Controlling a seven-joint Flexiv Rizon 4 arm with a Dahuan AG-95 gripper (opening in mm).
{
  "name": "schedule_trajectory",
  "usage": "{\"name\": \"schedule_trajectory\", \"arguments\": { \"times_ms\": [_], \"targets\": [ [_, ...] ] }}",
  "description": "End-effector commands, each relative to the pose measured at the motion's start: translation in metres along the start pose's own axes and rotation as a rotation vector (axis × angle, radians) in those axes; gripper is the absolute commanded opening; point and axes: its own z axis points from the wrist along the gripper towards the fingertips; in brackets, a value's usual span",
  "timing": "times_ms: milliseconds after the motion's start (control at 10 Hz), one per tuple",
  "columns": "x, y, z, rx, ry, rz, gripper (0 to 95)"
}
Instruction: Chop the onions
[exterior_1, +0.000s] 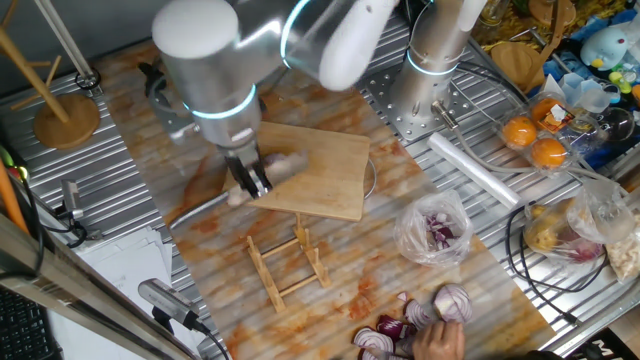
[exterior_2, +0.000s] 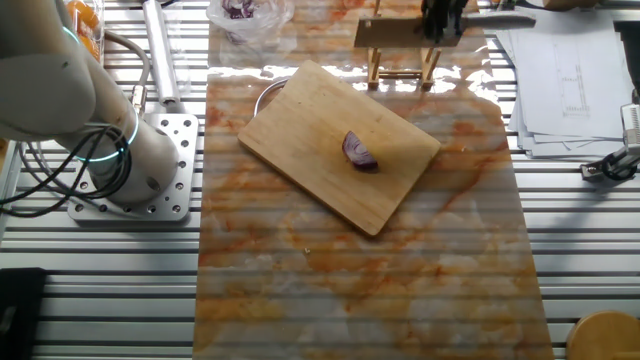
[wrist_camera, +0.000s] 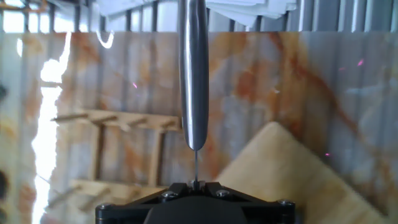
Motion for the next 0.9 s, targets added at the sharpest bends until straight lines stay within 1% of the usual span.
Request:
{"name": "schedule_trajectory", "arguments": {
  "times_ms": [100, 200, 400, 500, 600, 700, 800, 900],
  "targets": [
    [0.0038, -0.0112, 0.0013, 0.030, -0.019, -0.073, 0.0],
    [0.0038, -0.0112, 0.0013, 0.008, -0.025, -0.033, 0.0],
    [0.0038, -0.0112, 0.0013, 0.013, -0.016, -0.017, 0.0],
    [0.0038, -0.0112, 0.0013, 0.023, -0.007, 0.000, 0.0],
    [0.0038, -0.0112, 0.0013, 0.048, 0.007, 0.039, 0.0],
    [0.0038, -0.0112, 0.0013, 0.044, 0.001, 0.071, 0.0],
    [0.0038, -0.0112, 0.0013, 0.035, -0.003, 0.083, 0.0],
    [0.0038, -0.0112, 0.0013, 0.032, 0.001, 0.076, 0.0]
  ]
}}
